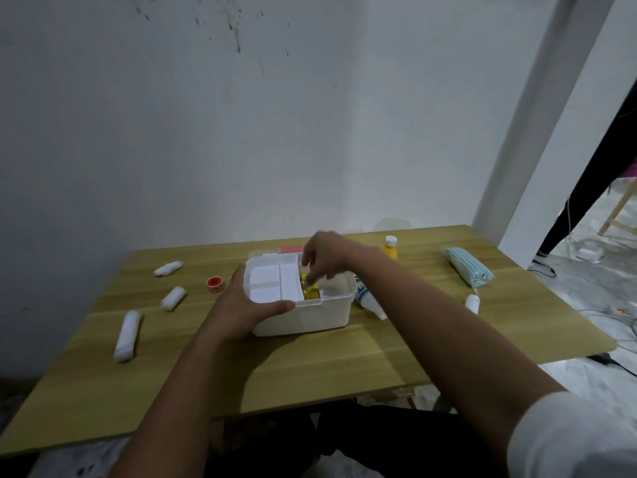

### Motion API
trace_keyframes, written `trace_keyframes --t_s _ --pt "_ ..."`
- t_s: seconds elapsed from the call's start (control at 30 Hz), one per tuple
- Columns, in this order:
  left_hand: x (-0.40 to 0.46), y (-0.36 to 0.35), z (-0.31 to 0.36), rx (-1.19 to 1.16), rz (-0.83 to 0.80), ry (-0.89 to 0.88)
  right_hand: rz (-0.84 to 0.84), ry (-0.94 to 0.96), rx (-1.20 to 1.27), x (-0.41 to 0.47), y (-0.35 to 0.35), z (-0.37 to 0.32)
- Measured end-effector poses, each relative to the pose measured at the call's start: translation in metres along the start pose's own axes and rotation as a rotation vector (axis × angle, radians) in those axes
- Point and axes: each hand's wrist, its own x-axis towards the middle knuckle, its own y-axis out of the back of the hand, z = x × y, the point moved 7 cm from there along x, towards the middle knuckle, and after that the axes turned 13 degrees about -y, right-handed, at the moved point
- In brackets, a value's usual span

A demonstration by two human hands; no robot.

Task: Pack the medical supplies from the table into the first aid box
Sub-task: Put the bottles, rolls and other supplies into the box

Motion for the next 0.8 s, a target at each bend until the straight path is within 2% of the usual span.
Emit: trace_keyframes --t_s 0.03,0.1,0.17,0.2,0.37,0.5,0.8 --pt "0.000 0.000 0.000 -0.006 -0.001 0.007 0.042 0.000 0.071 -0.002 0.018 0.000" --pt "0.000 0.000 -0.001 -0.009 0.001 0.017 0.231 -0.017 0.188 -0.003 0.057 0.007" --pt "0.001 0.001 -0.001 -0.004 0.003 0.023 0.434 -0.078 0.187 0.004 0.083 0.023" --pt "0.001 0.001 -0.002 0.000 0.004 0.026 0.476 -0.129 0.161 0.010 0.087 0.033" --pt "0.001 0.003 -0.002 0.016 0.015 0.021 0.335 -0.330 0.037 0.043 0.056 0.068" --pt "0.002 0.004 -0.006 0.019 0.033 0.018 0.267 -0.372 -0.038 0.054 0.030 0.074" --pt "0.007 0.004 -0.016 0.008 0.010 0.031 0.248 -0.412 -0.069 0.067 0.016 0.079"
